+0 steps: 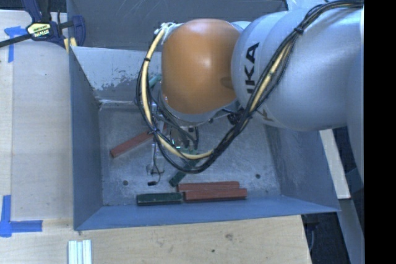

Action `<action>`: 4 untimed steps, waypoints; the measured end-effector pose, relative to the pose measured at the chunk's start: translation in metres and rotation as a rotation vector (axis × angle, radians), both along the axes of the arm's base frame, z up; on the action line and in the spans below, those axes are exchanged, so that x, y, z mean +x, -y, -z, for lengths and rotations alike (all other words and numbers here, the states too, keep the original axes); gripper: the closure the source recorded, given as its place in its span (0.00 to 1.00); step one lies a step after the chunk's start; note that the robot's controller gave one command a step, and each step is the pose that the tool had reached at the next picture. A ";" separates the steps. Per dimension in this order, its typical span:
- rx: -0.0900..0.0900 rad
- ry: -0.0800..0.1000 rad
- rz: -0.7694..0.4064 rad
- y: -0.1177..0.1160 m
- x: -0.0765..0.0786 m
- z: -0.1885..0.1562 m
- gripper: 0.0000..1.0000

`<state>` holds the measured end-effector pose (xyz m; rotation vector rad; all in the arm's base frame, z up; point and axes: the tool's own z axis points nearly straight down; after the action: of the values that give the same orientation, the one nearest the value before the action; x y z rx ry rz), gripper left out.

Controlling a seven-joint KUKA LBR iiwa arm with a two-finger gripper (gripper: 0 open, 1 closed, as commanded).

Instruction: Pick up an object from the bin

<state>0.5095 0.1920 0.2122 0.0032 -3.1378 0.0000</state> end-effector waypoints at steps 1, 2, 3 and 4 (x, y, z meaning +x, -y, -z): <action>0.001 0.006 0.003 0.001 0.002 -0.003 0.00; 0.001 0.010 -0.109 -0.002 0.032 0.053 0.00; 0.001 0.012 -0.180 0.011 0.084 0.049 0.00; 0.000 0.005 -0.246 0.004 0.087 0.070 0.00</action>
Offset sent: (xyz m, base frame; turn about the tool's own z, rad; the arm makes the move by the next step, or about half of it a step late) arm 0.0736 0.0043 -0.1422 -0.2675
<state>0.5966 0.1879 0.1417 0.3891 -3.1190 -0.0001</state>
